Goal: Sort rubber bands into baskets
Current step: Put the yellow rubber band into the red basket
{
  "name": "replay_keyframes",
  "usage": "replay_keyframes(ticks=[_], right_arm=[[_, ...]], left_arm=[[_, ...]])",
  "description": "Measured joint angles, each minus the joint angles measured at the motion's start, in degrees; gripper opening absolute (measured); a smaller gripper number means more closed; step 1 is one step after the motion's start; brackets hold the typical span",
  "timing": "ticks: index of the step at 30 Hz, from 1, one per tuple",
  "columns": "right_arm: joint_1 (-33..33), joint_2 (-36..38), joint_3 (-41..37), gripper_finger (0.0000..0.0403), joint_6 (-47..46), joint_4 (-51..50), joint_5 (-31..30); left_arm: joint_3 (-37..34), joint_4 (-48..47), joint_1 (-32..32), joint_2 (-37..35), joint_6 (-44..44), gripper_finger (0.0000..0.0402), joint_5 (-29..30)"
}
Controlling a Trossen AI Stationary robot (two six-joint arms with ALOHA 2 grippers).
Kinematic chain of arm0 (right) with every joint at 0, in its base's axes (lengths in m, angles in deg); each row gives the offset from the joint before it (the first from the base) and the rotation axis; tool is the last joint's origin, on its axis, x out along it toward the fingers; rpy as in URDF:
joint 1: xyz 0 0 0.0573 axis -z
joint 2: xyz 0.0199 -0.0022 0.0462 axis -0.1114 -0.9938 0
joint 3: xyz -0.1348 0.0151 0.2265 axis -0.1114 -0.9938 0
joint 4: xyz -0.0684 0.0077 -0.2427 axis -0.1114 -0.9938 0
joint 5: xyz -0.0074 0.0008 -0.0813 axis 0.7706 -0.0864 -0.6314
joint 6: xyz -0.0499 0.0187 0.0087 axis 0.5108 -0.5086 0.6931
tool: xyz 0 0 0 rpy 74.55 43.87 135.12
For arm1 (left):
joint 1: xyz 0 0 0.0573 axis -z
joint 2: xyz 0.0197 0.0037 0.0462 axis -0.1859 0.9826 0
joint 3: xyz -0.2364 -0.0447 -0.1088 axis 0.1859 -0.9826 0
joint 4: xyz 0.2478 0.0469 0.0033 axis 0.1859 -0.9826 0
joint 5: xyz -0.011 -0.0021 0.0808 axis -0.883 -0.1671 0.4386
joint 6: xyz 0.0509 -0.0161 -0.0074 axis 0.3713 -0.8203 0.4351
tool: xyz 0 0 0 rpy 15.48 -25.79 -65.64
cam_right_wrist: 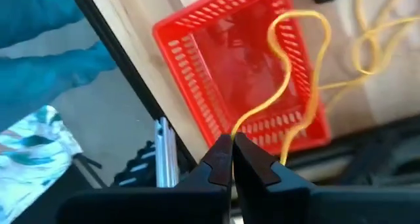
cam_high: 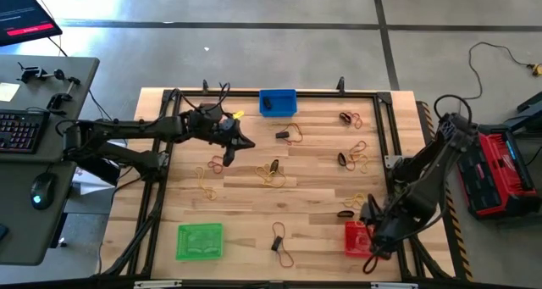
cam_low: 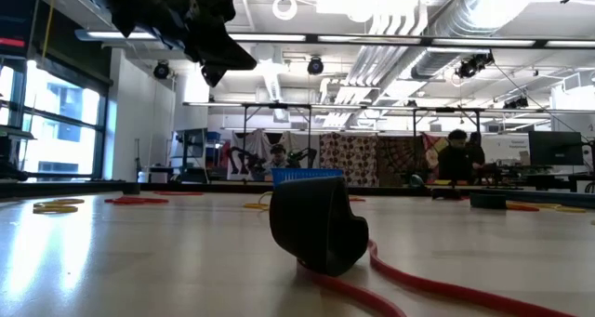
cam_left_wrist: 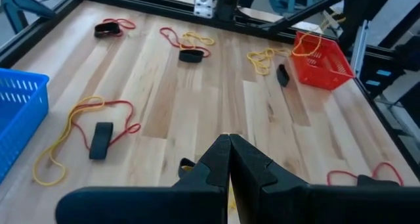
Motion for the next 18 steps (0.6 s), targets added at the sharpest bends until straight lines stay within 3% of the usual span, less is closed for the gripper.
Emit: replay_keyframes(ticks=[5,18], right_arm=[[-0.67,0.00,-0.84,0.0000,-2.99,4.60,0.39],[-5.15,0.02,3.88,0.0000,-8.77,2.21,-2.01]], left_arm=[[0.00,-0.02,0.56,0.00,-1.22,0.0000,0.12],[0.00,-0.28,0.77,0.00,-0.36,0.0000,0.27]])
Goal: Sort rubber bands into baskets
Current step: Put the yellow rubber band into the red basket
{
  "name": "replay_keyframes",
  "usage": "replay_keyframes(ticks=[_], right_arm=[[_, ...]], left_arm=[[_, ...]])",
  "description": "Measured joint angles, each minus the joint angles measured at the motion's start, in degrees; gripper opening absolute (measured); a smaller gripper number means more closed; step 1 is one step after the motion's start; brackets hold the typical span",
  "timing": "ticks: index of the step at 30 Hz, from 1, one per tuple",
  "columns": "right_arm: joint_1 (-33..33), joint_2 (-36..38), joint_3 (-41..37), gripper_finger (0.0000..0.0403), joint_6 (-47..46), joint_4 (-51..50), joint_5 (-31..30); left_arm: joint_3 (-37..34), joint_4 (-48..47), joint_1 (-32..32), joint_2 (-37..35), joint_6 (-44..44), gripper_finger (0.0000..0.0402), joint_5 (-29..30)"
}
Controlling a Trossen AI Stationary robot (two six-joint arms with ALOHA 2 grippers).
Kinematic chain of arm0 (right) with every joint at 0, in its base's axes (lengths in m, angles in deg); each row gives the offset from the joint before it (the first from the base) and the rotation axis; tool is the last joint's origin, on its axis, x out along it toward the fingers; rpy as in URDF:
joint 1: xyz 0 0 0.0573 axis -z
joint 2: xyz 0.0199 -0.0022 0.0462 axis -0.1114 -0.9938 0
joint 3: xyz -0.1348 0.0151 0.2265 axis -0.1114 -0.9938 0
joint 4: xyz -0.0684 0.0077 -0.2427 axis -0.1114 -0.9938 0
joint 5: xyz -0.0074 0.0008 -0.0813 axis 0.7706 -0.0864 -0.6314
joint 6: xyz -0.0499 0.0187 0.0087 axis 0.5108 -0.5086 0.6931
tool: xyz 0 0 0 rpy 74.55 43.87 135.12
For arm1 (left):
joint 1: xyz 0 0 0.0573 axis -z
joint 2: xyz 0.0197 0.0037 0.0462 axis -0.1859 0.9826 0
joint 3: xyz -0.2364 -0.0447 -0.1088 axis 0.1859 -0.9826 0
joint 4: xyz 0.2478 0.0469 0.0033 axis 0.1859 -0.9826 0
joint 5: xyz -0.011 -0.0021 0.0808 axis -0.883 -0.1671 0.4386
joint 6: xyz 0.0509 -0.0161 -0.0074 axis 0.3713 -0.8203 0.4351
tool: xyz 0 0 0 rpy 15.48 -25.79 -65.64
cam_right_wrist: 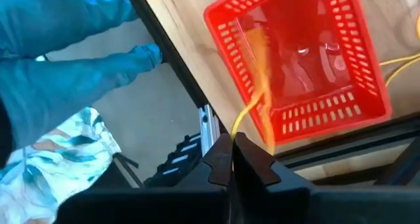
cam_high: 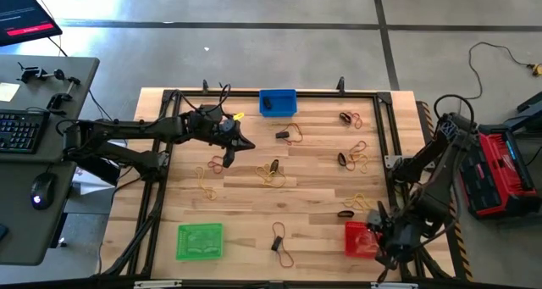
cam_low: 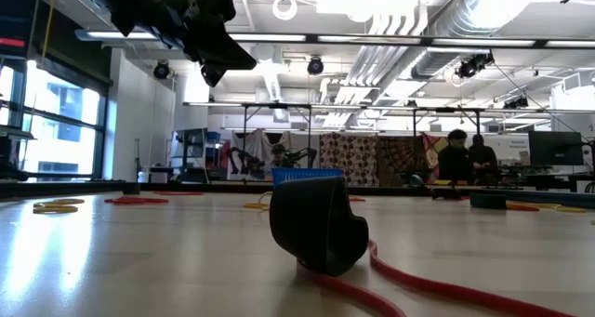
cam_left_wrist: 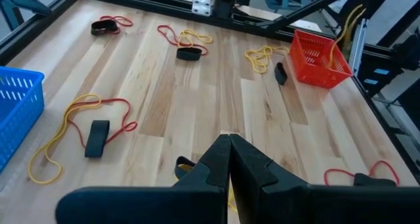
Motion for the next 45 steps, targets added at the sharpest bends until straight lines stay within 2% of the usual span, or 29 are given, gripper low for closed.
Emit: replay_keyframes(ticks=[6,14,31,34,37,45], right_arm=[[0.22,0.00,-0.01,0.0000,1.94,-7.19,-2.09],[0.26,-0.26,-0.04,0.0000,3.17,-8.57,-8.02],[0.47,-9.99,-0.11,0.0000,12.55,-6.37,-6.67],[0.83,-10.42,-0.60,0.0000,13.20,-3.16,-6.67],[1.09,-10.44,-4.25,0.0000,12.77,3.50,-5.62],[2.11,-10.16,-12.39,0.0000,4.18,14.99,-3.60]], left_arm=[[0.00,-0.14,0.00,0.00,0.00,0.0000,0.00],[0.00,-0.20,0.00,0.00,-0.02,0.0000,0.04],[0.00,-0.20,-0.02,0.00,-0.54,0.0000,0.26],[0.00,-0.20,-0.02,0.00,-0.54,0.0000,0.25],[0.00,-0.20,-0.02,0.00,-0.52,0.0000,0.24],[0.00,-1.19,-0.02,0.00,-0.92,0.0000,-0.07]])
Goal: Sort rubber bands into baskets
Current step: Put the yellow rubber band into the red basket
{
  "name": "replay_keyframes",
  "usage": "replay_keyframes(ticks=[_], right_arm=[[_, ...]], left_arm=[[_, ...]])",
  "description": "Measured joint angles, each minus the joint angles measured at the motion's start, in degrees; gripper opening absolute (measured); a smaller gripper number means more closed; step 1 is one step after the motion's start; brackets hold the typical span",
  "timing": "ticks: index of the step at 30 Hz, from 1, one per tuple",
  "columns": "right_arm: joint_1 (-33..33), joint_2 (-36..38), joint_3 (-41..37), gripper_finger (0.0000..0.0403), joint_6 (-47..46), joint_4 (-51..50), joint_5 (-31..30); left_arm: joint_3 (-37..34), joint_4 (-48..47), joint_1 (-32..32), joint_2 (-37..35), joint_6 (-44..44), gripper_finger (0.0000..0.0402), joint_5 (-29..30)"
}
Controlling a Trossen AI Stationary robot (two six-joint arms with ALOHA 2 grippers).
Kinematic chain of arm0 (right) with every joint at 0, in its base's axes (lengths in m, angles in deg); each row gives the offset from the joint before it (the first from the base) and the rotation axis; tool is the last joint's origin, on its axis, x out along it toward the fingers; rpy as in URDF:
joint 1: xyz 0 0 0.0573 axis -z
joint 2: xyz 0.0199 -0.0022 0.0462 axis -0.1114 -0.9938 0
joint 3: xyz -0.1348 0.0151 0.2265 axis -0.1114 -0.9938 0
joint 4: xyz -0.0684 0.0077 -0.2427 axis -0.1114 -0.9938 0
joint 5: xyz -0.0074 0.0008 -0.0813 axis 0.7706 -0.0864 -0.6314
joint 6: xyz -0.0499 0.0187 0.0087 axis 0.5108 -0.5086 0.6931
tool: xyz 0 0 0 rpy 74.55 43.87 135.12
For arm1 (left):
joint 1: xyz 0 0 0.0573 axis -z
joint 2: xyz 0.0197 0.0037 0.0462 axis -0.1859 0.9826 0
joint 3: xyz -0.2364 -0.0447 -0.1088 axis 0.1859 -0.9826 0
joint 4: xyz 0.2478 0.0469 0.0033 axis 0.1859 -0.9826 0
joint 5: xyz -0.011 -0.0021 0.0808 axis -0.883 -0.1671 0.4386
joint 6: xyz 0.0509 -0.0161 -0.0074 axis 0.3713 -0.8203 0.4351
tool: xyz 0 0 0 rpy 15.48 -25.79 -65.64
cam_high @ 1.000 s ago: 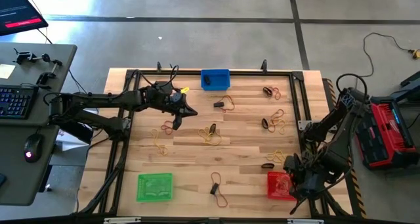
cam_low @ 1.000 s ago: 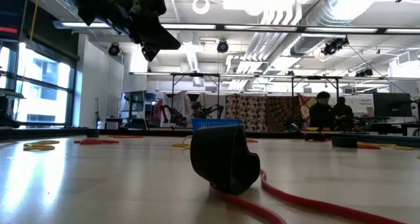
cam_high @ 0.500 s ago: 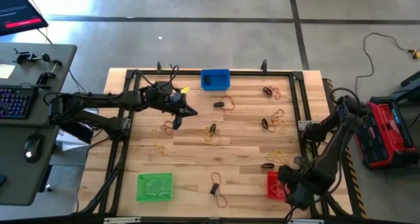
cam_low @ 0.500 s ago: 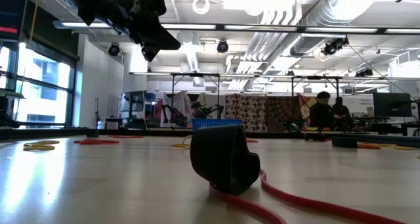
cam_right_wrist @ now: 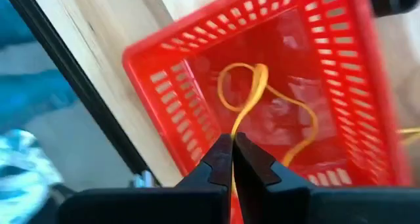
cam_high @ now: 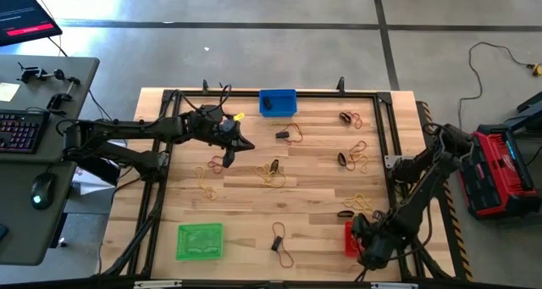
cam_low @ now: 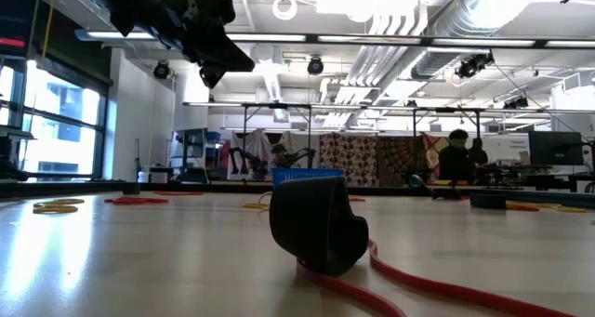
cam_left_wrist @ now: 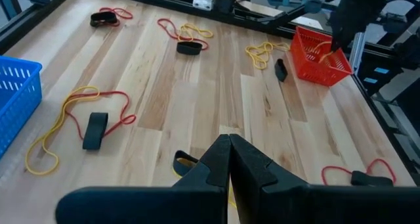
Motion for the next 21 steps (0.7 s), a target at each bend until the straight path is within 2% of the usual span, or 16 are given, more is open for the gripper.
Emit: replay_keyframes(ticks=[5,9,13,21], right_arm=[[0.49,0.00,-1.77,0.0000,-9.54,5.73,-2.64],[0.49,0.00,-1.78,0.0000,-19.29,3.88,-6.99],[0.49,-0.02,-1.77,0.0000,-27.56,0.03,-8.22],[0.44,-0.31,-1.78,0.0000,-34.28,-3.48,-7.59]], left_arm=[[0.00,-0.05,0.00,0.00,-0.09,0.0000,0.02],[0.00,-0.05,0.00,0.00,-0.04,0.0000,0.02],[0.00,-0.05,-0.09,0.00,0.54,0.0000,0.02],[0.00,-0.05,-0.09,0.00,1.42,0.0000,0.03]])
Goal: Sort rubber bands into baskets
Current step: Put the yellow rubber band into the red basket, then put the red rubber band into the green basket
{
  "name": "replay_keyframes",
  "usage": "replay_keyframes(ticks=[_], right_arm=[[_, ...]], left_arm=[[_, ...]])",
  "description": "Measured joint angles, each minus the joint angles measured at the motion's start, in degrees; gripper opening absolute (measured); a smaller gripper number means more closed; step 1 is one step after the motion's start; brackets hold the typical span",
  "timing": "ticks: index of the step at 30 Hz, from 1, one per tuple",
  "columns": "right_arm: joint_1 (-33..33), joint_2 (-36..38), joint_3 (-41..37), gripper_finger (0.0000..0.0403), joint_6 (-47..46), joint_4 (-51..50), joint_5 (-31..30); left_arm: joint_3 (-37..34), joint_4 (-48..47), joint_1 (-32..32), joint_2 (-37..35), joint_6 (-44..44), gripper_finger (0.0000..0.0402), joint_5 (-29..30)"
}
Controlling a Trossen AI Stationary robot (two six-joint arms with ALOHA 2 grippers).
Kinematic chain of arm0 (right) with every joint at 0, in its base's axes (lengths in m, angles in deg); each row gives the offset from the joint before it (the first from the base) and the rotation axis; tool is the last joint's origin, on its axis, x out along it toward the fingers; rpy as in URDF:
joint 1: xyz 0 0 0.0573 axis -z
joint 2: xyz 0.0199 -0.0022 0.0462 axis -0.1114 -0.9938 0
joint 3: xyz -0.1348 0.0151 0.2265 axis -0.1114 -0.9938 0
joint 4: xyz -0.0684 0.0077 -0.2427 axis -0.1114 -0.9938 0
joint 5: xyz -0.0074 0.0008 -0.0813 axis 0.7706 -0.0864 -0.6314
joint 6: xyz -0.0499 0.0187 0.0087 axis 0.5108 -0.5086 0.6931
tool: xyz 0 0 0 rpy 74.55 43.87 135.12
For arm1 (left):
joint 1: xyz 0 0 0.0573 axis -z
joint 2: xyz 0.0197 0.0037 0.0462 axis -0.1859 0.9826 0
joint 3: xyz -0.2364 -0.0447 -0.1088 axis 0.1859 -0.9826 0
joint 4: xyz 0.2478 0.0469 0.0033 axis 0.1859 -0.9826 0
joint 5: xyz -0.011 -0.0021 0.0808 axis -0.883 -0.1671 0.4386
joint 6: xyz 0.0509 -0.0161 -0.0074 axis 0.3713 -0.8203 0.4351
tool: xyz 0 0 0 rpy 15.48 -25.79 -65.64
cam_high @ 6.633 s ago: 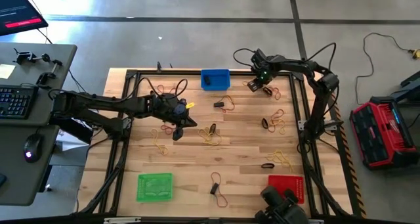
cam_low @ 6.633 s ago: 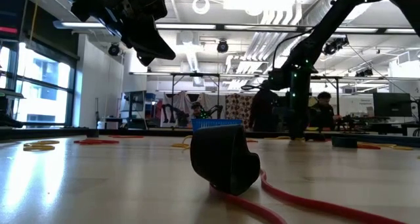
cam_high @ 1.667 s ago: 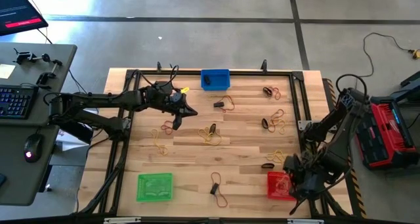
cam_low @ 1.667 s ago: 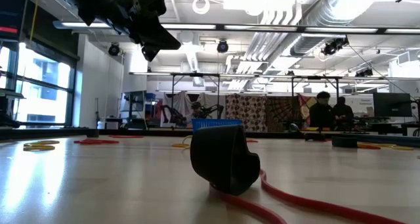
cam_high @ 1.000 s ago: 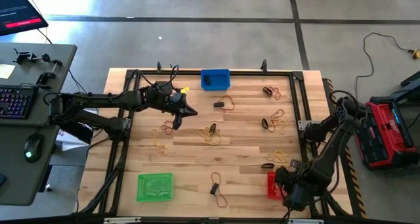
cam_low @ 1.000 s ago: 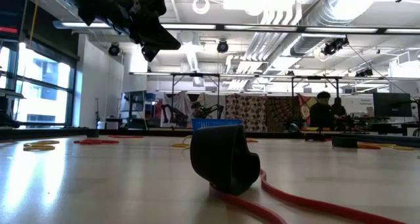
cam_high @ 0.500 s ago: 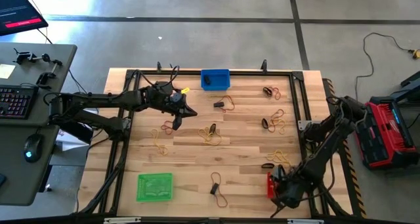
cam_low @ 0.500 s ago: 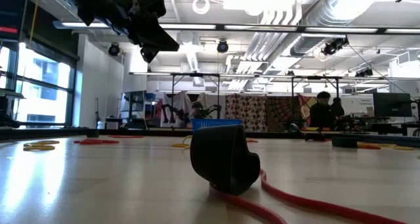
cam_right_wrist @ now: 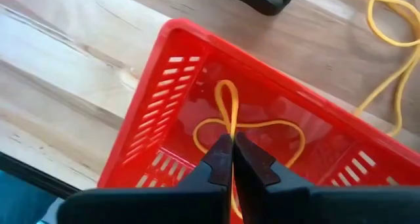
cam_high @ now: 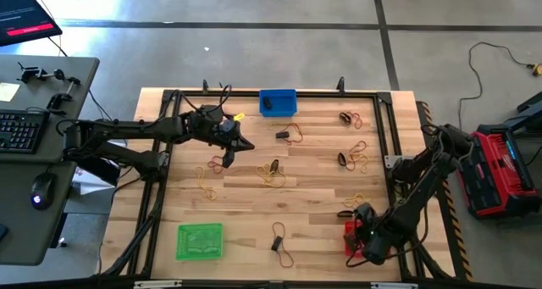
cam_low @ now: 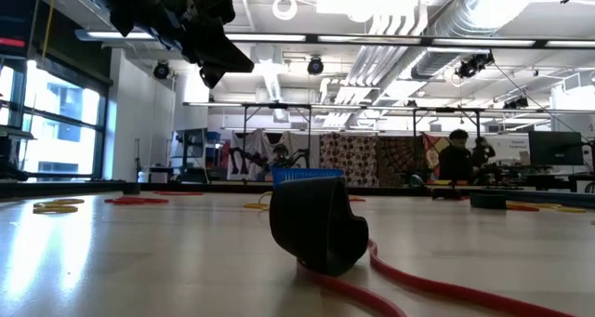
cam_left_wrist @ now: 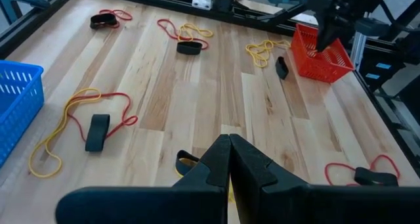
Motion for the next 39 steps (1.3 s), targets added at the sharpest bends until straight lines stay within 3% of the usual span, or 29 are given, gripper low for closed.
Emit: replay_keyframes(ticks=[12,22,26,32,36,39], right_arm=[[0.00,-4.22,0.00,0.0010,-1.60,1.01,4.29],[0.10,-4.28,0.00,0.0112,-1.49,0.17,6.58],[0.15,-4.28,0.01,0.0127,-0.89,0.15,8.60],[0.14,-4.22,3.24,0.0091,3.82,-0.01,14.41],[0.33,-4.18,8.08,0.0022,6.06,-2.67,15.05],[1.26,-4.15,12.06,0.0010,6.14,-5.59,12.83]], left_arm=[[0.00,0.00,0.00,0.00,0.50,0.0000,0.02],[0.00,-0.09,0.02,0.00,0.55,0.0000,0.02],[0.00,-0.13,0.02,0.00,0.52,0.0000,0.02],[0.00,-0.20,-0.13,0.00,-0.50,0.0000,-1.25],[0.00,-0.17,-1.10,-0.01,-0.48,0.0000,-4.49],[0.00,-0.17,-2.24,0.00,-0.03,0.0000,-7.63]])
